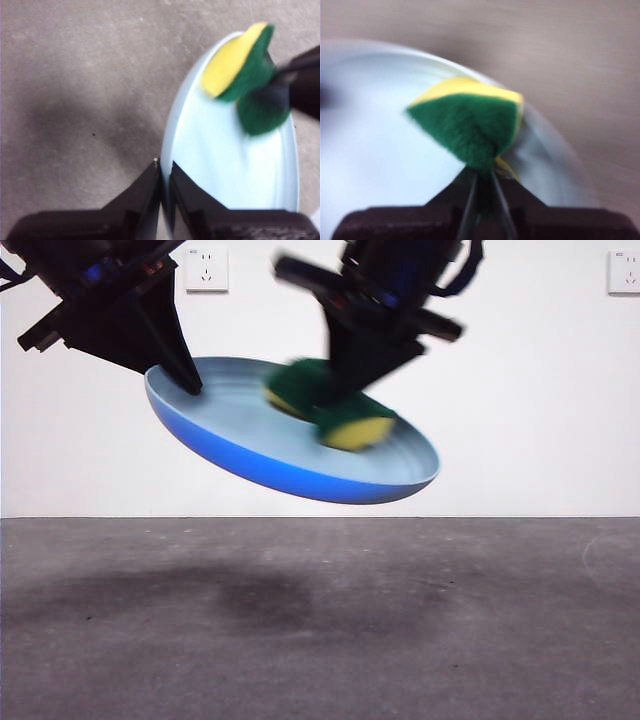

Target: Pick up the plate,pick up the cloth,clean the plate with the cloth

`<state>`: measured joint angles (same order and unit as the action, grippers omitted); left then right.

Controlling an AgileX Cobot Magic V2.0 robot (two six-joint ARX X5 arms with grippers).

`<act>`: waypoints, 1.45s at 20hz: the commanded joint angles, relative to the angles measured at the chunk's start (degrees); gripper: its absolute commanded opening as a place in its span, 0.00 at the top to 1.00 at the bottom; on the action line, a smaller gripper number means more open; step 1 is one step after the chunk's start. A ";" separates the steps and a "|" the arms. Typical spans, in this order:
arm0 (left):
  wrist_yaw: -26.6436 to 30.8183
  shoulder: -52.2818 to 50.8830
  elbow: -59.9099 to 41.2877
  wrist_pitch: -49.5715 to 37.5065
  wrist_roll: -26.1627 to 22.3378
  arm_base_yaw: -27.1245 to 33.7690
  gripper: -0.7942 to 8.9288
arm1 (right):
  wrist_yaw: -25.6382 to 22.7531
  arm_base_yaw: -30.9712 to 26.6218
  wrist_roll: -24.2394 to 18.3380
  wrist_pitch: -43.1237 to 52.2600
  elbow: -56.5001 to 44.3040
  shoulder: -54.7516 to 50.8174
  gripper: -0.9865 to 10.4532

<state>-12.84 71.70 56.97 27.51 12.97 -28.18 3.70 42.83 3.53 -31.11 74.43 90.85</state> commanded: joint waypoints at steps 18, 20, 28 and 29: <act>-12.92 -0.55 0.52 -1.99 1.84 -0.63 0.93 | -17.79 1.05 -1.09 1.40 -0.74 -1.55 0.92; -12.72 -0.55 0.52 -2.38 1.88 -0.70 0.93 | -3.61 1.20 -0.50 4.11 -0.74 -1.55 0.92; -3.54 -0.55 0.52 -4.63 1.38 1.03 0.93 | -1.20 2.45 -2.99 -23.80 -0.76 -1.73 0.92; -0.35 -0.55 0.52 -4.63 -0.22 1.29 0.93 | -6.43 2.45 -2.95 -26.47 -0.76 -2.47 0.92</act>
<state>-13.50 71.72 56.95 24.18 13.28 -27.20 0.08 45.47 1.19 -55.96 74.56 88.29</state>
